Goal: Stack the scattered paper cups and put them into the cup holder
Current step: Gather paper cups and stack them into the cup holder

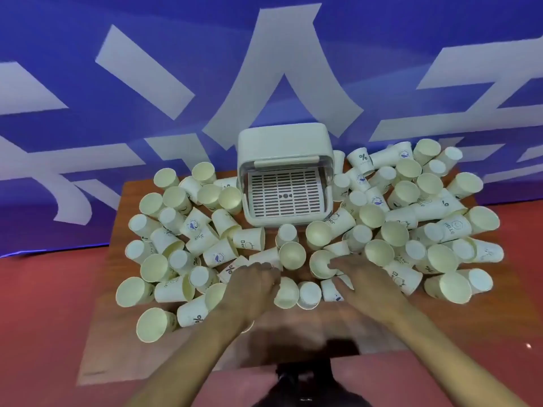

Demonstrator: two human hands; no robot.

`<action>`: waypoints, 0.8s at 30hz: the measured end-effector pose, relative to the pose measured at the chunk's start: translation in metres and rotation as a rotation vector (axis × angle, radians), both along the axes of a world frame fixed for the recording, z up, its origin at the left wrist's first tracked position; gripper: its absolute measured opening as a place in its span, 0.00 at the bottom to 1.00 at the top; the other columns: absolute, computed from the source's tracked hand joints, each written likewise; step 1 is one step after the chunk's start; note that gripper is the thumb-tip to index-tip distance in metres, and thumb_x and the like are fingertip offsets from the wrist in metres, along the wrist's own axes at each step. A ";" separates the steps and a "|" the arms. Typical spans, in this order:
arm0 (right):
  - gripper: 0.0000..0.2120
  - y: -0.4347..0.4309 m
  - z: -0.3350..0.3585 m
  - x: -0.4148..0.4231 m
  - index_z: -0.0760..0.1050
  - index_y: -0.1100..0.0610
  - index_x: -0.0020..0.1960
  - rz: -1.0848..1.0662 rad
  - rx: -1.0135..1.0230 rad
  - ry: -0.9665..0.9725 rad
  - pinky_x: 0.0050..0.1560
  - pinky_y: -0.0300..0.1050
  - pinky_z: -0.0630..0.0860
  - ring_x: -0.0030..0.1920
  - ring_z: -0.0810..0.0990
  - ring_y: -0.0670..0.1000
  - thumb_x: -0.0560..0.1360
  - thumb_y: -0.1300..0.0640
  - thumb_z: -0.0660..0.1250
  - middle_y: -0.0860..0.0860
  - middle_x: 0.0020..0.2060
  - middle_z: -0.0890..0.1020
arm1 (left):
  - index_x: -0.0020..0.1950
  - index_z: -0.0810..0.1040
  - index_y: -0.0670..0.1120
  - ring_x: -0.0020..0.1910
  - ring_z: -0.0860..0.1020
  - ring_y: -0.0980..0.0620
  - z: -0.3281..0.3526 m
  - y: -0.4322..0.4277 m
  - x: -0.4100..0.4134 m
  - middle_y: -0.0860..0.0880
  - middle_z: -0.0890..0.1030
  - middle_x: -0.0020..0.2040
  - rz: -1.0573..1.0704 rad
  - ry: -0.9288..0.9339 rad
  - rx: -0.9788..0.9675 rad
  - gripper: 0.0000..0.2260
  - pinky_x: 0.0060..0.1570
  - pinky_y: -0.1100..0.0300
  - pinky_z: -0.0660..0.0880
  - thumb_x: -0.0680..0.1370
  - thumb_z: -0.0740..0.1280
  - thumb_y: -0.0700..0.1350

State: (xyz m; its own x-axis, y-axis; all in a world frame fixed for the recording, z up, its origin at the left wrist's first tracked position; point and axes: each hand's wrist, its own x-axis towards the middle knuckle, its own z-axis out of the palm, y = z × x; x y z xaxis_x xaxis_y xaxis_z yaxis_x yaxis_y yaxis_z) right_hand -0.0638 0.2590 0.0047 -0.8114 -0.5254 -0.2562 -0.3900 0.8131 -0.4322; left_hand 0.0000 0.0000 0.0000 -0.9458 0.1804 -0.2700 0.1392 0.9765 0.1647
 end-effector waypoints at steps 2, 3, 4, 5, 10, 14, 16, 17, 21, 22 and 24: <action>0.17 0.003 -0.007 0.004 0.75 0.47 0.67 -0.036 0.023 -0.026 0.56 0.48 0.76 0.65 0.73 0.47 0.79 0.49 0.63 0.43 0.65 0.77 | 0.53 0.77 0.52 0.52 0.78 0.49 -0.013 0.003 0.001 0.53 0.80 0.51 0.005 -0.047 -0.010 0.08 0.45 0.55 0.75 0.78 0.61 0.52; 0.17 0.005 -0.014 0.008 0.74 0.46 0.68 -0.043 0.029 -0.026 0.57 0.47 0.75 0.65 0.73 0.47 0.79 0.49 0.63 0.43 0.65 0.77 | 0.54 0.77 0.52 0.53 0.78 0.48 -0.024 0.006 0.004 0.52 0.80 0.53 -0.017 -0.064 -0.034 0.09 0.47 0.54 0.75 0.78 0.62 0.52; 0.17 0.005 -0.019 0.014 0.74 0.46 0.68 -0.044 0.049 -0.052 0.57 0.47 0.75 0.65 0.73 0.47 0.80 0.48 0.63 0.43 0.64 0.77 | 0.57 0.77 0.51 0.55 0.77 0.47 -0.032 0.010 0.008 0.51 0.79 0.55 -0.045 -0.098 -0.077 0.11 0.49 0.53 0.74 0.78 0.62 0.54; 0.17 0.006 -0.025 0.018 0.75 0.46 0.67 -0.036 0.050 -0.048 0.57 0.46 0.75 0.64 0.74 0.47 0.79 0.49 0.63 0.43 0.64 0.77 | 0.59 0.76 0.50 0.57 0.75 0.47 -0.043 0.015 0.010 0.49 0.78 0.58 -0.087 -0.129 -0.120 0.14 0.51 0.52 0.72 0.78 0.63 0.55; 0.14 0.002 -0.049 0.029 0.77 0.49 0.61 0.122 0.039 -0.037 0.56 0.37 0.68 0.60 0.76 0.47 0.77 0.52 0.62 0.43 0.58 0.80 | 0.68 0.72 0.46 0.66 0.68 0.41 -0.086 0.035 0.018 0.43 0.72 0.66 -0.238 -0.164 -0.265 0.20 0.62 0.44 0.65 0.78 0.65 0.52; 0.17 -0.005 -0.062 0.028 0.76 0.48 0.64 0.154 0.031 -0.022 0.60 0.41 0.73 0.62 0.74 0.45 0.77 0.50 0.59 0.42 0.60 0.79 | 0.67 0.73 0.46 0.67 0.66 0.39 -0.099 0.038 0.017 0.41 0.73 0.65 -0.263 -0.181 -0.335 0.20 0.61 0.43 0.64 0.75 0.67 0.45; 0.17 -0.009 -0.064 0.024 0.76 0.48 0.64 0.188 0.034 -0.025 0.61 0.44 0.74 0.62 0.74 0.46 0.77 0.50 0.58 0.43 0.59 0.79 | 0.65 0.75 0.46 0.66 0.66 0.39 -0.100 0.038 0.016 0.42 0.74 0.63 -0.251 -0.173 -0.318 0.19 0.60 0.43 0.64 0.74 0.68 0.44; 0.17 -0.011 -0.064 0.023 0.76 0.48 0.63 0.211 0.035 -0.020 0.61 0.44 0.74 0.61 0.74 0.47 0.77 0.50 0.58 0.44 0.58 0.79 | 0.64 0.75 0.46 0.66 0.66 0.39 -0.100 0.038 0.016 0.42 0.75 0.63 -0.255 -0.167 -0.308 0.18 0.60 0.43 0.63 0.74 0.68 0.44; 0.18 -0.017 -0.064 0.015 0.75 0.49 0.64 0.269 0.019 -0.026 0.62 0.43 0.73 0.61 0.75 0.47 0.77 0.49 0.56 0.44 0.60 0.79 | 0.58 0.78 0.45 0.65 0.67 0.39 -0.097 0.035 0.019 0.44 0.79 0.56 -0.241 -0.159 -0.257 0.12 0.59 0.44 0.62 0.77 0.62 0.45; 0.18 -0.019 -0.064 0.013 0.74 0.48 0.65 0.279 0.019 -0.033 0.63 0.42 0.71 0.62 0.74 0.46 0.78 0.49 0.57 0.43 0.61 0.78 | 0.57 0.78 0.45 0.64 0.68 0.39 -0.093 0.033 0.020 0.44 0.80 0.54 -0.228 -0.152 -0.233 0.11 0.58 0.44 0.62 0.78 0.61 0.45; 0.18 -0.024 -0.063 0.010 0.73 0.48 0.67 0.297 0.008 -0.052 0.64 0.40 0.70 0.64 0.72 0.44 0.78 0.50 0.58 0.41 0.63 0.76 | 0.50 0.80 0.47 0.57 0.72 0.41 -0.079 0.031 0.022 0.46 0.81 0.47 -0.223 -0.149 -0.203 0.08 0.52 0.47 0.65 0.75 0.63 0.47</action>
State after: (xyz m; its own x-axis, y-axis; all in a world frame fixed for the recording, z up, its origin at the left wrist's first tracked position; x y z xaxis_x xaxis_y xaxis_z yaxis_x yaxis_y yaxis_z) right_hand -0.0543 0.2354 -0.0580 -0.6078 -0.7357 -0.2988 -0.5891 0.6701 -0.4516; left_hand 0.0216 0.0314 -0.0787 -0.8367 0.3068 -0.4537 0.3420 0.9397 0.0046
